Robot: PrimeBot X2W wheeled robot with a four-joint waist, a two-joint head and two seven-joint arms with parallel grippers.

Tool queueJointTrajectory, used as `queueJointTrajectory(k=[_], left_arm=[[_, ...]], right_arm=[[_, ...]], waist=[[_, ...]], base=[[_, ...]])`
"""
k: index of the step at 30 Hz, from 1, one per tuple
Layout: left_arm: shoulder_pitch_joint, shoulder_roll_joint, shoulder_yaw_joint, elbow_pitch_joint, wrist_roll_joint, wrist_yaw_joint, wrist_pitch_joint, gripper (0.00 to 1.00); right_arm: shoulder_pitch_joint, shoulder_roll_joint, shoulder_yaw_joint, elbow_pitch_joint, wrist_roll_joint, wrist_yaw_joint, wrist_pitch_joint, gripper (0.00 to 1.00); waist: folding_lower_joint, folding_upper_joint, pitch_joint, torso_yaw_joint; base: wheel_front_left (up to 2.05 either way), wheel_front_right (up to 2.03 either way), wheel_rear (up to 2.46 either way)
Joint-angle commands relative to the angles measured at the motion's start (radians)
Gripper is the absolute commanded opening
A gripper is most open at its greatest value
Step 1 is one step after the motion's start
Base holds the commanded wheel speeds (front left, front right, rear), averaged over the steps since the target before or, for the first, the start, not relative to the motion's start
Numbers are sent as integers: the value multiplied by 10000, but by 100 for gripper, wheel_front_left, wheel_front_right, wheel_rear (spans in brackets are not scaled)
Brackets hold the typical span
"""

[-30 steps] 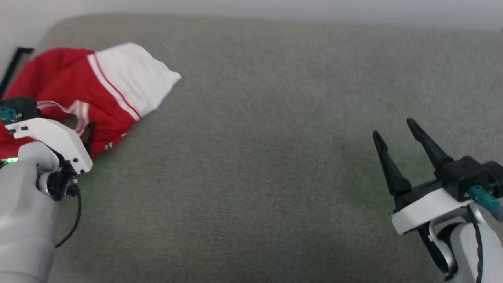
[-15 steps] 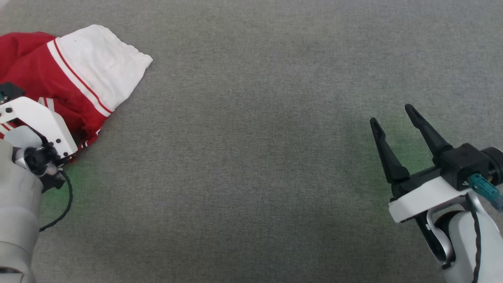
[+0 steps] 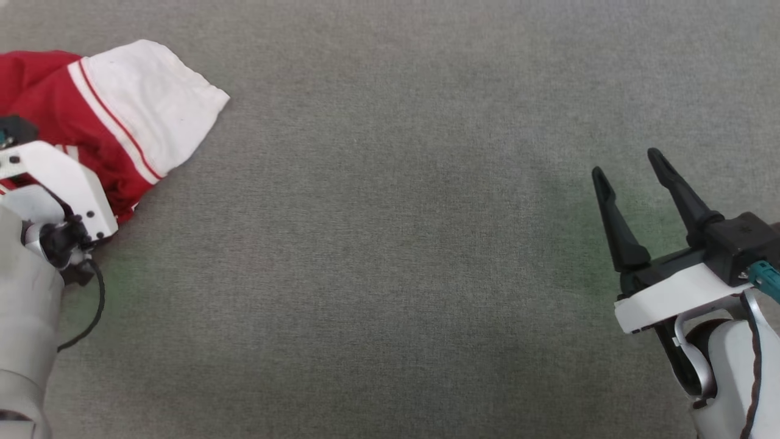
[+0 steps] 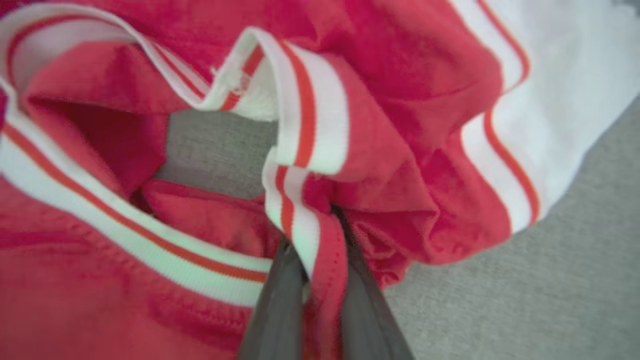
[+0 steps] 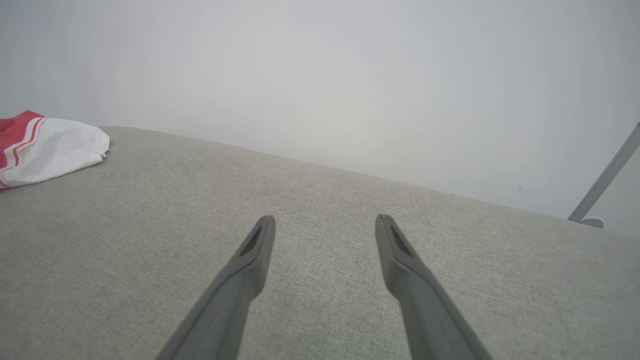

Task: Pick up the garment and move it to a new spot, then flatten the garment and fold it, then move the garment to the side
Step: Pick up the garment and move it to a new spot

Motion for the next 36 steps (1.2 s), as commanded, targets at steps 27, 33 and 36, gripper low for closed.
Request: queueJointTrajectory(k=[27,33,36], left_arm=[[-863,1172,-2603,-5017,-196,-143,873,0],[-509,1349,-2756,-6444,-315,-73,1532,0],[-339,1352,-2779,-6936,-406,25,1735,0]], right_arm=[[1418,612,-797,156,-114,-2,-267,100],[1633,778,-1101,53,-224,-2,-274,100],[1719,825,-1221,17,-240,-2,-270,100]], waist=[[0,0,-2818,482],[0,0,-3124,131],[0,0,-3195,-37]], base=[[0,0,0],[0,0,0],[0,0,0]])
